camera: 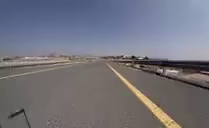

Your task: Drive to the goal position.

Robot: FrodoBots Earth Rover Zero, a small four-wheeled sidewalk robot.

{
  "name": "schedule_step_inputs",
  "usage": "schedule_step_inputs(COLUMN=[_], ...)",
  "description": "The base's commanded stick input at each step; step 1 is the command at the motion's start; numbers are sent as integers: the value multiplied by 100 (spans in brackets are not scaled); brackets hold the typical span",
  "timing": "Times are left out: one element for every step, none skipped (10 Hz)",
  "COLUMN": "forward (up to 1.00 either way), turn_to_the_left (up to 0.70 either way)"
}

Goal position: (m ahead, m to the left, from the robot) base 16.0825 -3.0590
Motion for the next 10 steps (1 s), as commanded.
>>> schedule_step_inputs(forward=[100, 100, 100, 100, 100, 100, 100, 100, 100, 100], turn_to_the_left=[0, 0, 0, 0, 0, 0, 0, 0, 0, 8])
